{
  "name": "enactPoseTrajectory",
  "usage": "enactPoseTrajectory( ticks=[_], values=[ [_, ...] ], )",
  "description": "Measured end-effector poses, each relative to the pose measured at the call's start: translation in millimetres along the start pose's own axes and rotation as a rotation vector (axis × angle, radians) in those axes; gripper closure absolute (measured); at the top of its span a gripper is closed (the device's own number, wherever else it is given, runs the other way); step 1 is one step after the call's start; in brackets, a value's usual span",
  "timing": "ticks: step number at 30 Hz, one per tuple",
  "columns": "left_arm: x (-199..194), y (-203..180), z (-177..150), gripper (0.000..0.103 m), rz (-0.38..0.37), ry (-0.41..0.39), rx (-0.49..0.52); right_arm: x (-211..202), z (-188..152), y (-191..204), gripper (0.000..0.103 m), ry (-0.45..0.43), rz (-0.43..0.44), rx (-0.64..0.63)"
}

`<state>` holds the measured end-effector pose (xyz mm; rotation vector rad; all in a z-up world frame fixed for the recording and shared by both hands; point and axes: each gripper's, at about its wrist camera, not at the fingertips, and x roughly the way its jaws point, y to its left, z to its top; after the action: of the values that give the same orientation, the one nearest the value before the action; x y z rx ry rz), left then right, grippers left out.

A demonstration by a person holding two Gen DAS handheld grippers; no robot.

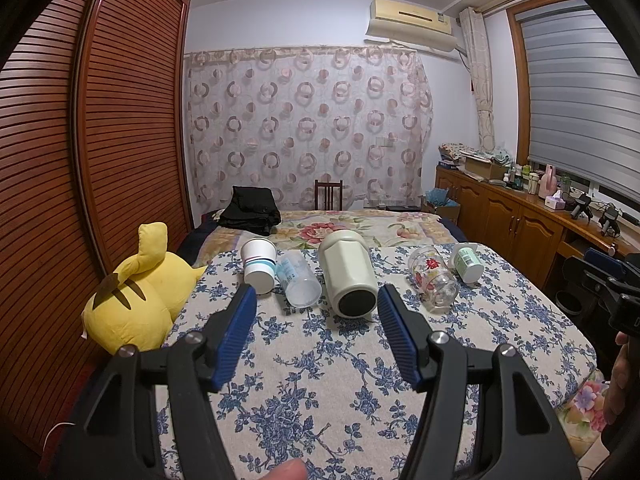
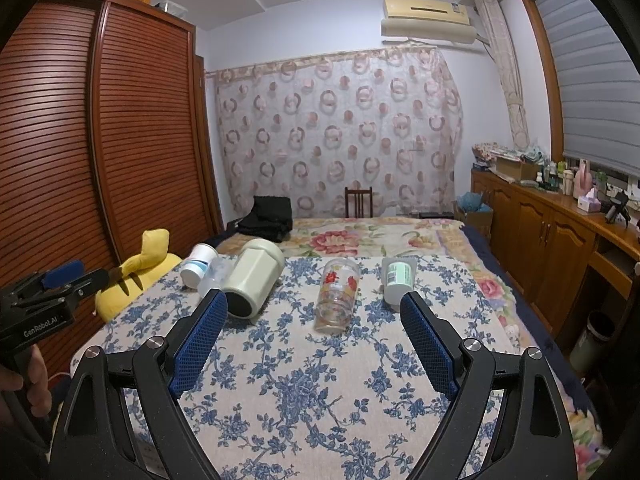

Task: Flip cup upright

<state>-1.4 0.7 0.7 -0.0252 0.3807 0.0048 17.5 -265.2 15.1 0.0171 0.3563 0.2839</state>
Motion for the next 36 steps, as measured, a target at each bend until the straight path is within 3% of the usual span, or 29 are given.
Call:
enactPoseTrajectory(
  ticks=[36],
  values=[
    [-12.8, -0.2, 13.1, 0.040, 0.000, -0.013, -0.005, -0.4, 0.1, 0.8, 0.013, -0.001, -0.001, 0.001]
  ],
)
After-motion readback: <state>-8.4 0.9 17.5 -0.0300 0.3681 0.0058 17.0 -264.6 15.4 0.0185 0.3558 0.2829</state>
